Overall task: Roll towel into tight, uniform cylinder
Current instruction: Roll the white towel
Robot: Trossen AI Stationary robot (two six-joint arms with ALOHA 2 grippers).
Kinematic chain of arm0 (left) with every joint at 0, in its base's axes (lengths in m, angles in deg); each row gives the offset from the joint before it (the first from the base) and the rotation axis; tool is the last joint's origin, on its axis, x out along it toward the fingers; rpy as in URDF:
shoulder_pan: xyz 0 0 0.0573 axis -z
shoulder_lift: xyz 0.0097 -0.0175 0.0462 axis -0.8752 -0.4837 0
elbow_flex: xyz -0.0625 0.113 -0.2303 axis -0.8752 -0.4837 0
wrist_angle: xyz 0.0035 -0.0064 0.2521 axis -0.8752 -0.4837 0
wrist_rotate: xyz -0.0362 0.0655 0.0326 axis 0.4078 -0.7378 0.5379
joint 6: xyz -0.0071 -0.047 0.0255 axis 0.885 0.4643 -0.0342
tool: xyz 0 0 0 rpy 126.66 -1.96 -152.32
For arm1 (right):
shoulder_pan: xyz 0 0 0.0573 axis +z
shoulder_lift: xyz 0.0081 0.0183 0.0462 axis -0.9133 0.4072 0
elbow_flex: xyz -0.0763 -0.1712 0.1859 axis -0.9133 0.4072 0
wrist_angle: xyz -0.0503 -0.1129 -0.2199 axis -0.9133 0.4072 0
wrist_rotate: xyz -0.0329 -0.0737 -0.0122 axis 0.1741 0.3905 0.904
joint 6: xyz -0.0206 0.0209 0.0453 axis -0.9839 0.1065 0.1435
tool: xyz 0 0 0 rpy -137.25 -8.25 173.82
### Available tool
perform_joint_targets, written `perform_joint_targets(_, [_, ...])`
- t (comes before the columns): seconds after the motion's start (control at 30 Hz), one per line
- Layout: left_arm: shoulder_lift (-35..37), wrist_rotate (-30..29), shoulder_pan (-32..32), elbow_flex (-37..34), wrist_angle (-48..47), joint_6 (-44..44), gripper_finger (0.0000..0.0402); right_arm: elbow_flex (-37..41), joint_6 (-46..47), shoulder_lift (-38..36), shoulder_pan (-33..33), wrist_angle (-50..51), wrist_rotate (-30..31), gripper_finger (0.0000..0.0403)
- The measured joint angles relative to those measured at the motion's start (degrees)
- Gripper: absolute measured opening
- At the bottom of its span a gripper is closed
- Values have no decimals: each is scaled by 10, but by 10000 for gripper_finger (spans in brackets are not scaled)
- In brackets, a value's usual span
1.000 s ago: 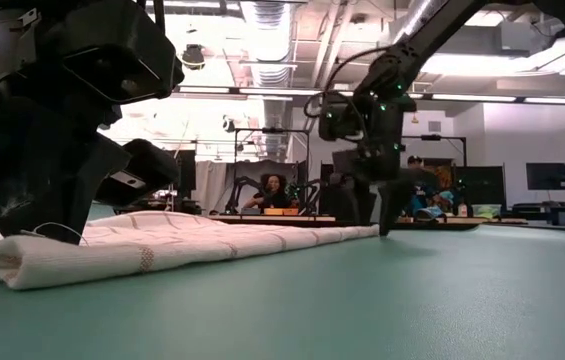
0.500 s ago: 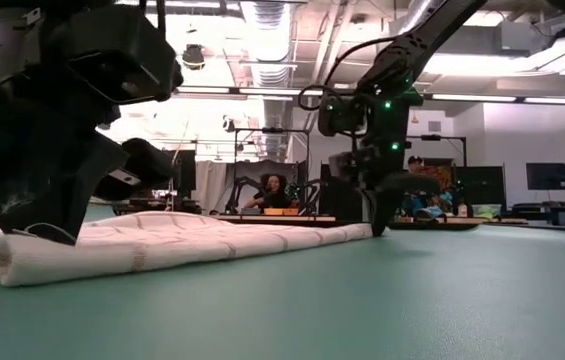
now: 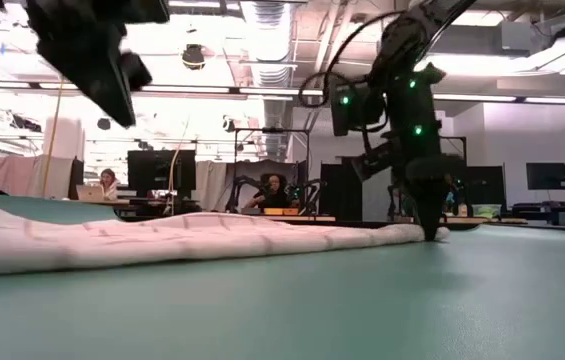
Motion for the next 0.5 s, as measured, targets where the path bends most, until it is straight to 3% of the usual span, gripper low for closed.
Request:
perform_joint_targets(0.17, [7, -34, 53, 2, 14, 43, 0, -1, 144, 3, 67, -25, -45, 3])
perform_joint_targets(0.33, [-25, -36, 122, -11, 52, 163, 0, -1, 271, 3, 119, -94, -55, 2])
perform_joint_targets(0.5, [-48, -69, 210, -10, 114, 256, 0, -1, 310, 3, 148, -135, -55, 2])
